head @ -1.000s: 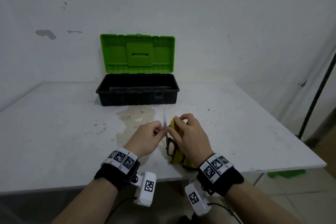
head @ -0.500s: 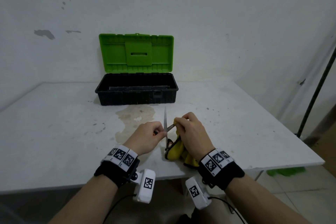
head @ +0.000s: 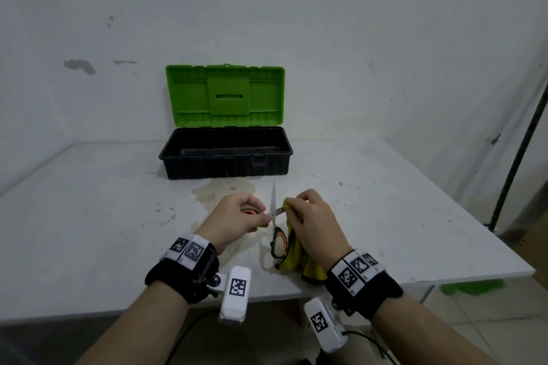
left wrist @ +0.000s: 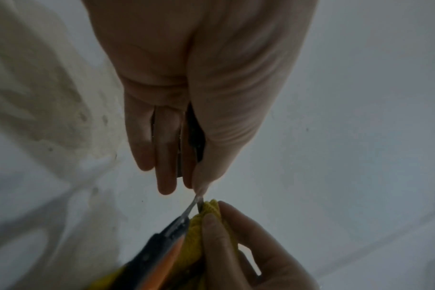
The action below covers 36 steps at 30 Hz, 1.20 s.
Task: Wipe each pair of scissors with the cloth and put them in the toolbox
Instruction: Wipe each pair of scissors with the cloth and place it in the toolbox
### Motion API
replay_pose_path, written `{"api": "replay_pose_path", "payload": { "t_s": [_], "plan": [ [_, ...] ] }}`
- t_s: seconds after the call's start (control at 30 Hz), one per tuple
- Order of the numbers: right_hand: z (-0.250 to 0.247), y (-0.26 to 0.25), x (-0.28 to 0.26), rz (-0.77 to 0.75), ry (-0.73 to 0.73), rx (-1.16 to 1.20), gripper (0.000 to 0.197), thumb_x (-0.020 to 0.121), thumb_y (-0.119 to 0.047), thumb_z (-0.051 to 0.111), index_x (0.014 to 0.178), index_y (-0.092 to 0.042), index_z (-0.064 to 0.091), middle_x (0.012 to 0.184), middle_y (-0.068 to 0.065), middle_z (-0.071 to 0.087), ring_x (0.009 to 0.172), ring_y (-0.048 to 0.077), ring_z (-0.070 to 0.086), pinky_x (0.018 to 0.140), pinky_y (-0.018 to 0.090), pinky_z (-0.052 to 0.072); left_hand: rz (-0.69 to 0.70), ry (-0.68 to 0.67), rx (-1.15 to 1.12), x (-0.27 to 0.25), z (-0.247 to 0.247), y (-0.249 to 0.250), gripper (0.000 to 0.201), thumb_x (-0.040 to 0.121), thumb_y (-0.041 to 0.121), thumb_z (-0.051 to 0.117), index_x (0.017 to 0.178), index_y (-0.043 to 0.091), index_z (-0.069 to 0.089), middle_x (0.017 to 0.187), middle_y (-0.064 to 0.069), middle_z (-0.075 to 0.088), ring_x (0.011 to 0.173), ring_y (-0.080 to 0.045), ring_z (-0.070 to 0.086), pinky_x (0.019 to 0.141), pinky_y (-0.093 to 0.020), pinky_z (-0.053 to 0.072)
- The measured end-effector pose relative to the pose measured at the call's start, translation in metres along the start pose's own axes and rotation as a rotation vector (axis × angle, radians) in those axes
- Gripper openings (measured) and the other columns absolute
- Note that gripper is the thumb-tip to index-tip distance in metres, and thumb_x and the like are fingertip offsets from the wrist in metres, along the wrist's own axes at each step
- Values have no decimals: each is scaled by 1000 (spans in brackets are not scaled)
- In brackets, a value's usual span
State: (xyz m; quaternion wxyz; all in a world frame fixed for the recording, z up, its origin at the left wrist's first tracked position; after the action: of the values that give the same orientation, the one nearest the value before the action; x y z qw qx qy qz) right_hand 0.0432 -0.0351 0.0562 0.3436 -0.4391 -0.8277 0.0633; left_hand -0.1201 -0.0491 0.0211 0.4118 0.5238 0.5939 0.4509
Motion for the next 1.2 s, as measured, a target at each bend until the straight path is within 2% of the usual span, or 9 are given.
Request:
{"api": "replay_pose_path", "payload": {
  "t_s": [0.1,0.3,0.47,0.63,0.73,0.87,0.93,1.03,1.2],
  "plan": [
    [-4,0,1,9,19,13,16,95,-21,56,102,-17,70,99,-2,51,76,15,56,69,26,50,-38,-2,-114,0,1,-5,22,76,10,83,93,6,70,98,-20,74,95,-30,73,85,-39,59],
    [-13,-1,2,17,73,32,20,97,-23,55,110,-16,67,103,-1,53,79,14,56,72,19,45,-90,-32,-404,-5,10,-7,21,86,8,72,107,2,69,105,-17,74,99,-25,73,95,-49,55],
    [-20,-6,1,2,143,93,18,95,-22,58,110,-14,66,104,-1,54,83,10,55,76,14,41,-109,-16,-674,-5,21,-8,16,89,9,67,105,4,69,98,-14,72,104,-31,70,99,-53,52],
    [-19,-11,-1,-14,170,109,17,93,-21,61,108,-13,67,103,-1,55,83,5,52,76,6,38,-93,-13,-923,-7,33,-4,13,94,7,59,102,-2,65,97,-19,71,101,-35,71,88,-43,58],
    [-15,-11,-2,-18,157,119,18,93,-21,62,108,-13,67,103,-1,55,83,4,50,78,8,38,-40,-1,-921,-8,35,-3,7,92,2,62,98,0,64,96,-20,69,91,-26,72,79,-34,60],
    [-11,-7,-3,-2,135,114,17,94,-23,61,108,-15,66,103,-3,54,83,4,50,76,9,39,-11,61,-849,-6,30,-11,25,89,-10,60,113,-2,59,99,-20,69,88,-25,73,75,-31,60],
    [-11,-8,-4,-10,136,113,18,94,-24,60,109,-16,65,103,-3,53,83,6,52,76,13,43,-13,87,-855,-4,27,-14,28,88,-5,64,116,-4,60,101,-18,72,94,-28,73,79,-33,60],
    [-10,-11,-4,-15,120,99,20,95,-25,58,111,-16,66,103,-3,53,82,9,53,75,16,45,-44,99,-851,-3,25,-17,25,88,14,69,108,-1,68,102,-17,73,99,-29,71,88,-36,54],
    [-2,-15,-6,-25,80,99,20,95,-24,59,111,-17,66,102,-3,52,81,11,56,73,21,50,-120,189,-797,-2,23,-25,21,98,25,60,106,5,65,94,-6,69,79,-17,67,72,-31,56]
  ]
}}
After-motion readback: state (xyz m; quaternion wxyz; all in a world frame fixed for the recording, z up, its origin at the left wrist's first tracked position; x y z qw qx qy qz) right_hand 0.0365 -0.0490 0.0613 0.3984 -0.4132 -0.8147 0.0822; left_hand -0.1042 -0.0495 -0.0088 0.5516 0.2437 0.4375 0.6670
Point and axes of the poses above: each hand's wrist, its own x-axis towards the middle knuckle, its own z-axis out of the palm, y = z × x, the point moved 9 cm from there along x, towards the middle knuckle
